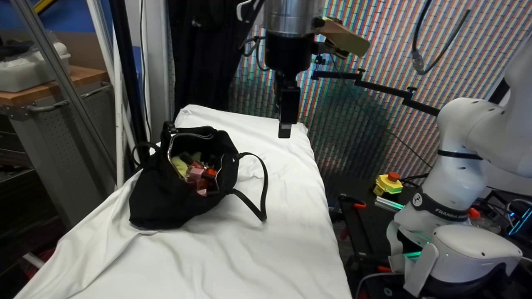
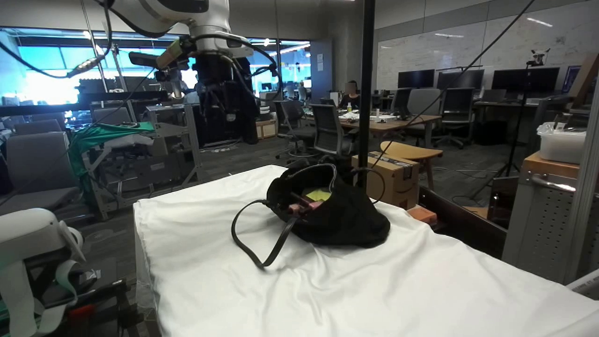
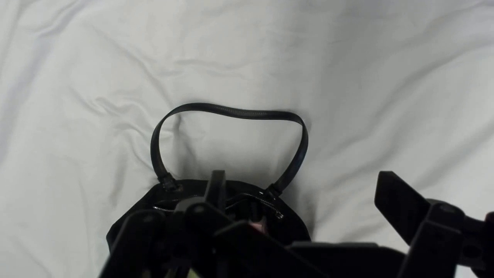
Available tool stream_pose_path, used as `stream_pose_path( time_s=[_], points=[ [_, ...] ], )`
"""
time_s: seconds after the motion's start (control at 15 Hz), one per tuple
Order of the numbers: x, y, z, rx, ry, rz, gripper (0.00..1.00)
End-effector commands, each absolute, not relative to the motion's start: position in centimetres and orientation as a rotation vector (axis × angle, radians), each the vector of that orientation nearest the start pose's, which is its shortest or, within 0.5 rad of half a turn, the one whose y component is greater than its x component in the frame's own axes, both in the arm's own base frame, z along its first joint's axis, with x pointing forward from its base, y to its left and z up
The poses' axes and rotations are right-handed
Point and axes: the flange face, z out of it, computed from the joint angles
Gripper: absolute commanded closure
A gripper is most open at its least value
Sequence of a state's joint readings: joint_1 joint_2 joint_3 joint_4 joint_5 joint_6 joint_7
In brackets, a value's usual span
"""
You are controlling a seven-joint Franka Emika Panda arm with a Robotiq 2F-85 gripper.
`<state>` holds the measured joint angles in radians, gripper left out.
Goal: Pick up the nail polish and put them in the bag
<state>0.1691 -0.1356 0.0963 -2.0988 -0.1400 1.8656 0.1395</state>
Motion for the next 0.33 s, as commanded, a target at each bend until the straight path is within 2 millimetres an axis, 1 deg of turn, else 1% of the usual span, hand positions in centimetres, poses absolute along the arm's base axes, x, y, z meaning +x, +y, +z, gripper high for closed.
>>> stream_pose_path(
  time_s=[0.0,0.07,0.13,0.27],
  points=[
    [47.91,12.13,47.44,-3.282,-0.269,0.041,0.0],
    [47.16,11.97,47.37,-3.282,-0.266,0.025,0.0],
    [46.97,11.98,47.44,-3.283,-0.268,0.027,0.0],
    [47.27,12.04,47.08,-3.283,-0.269,0.04,0.0]
  ],
)
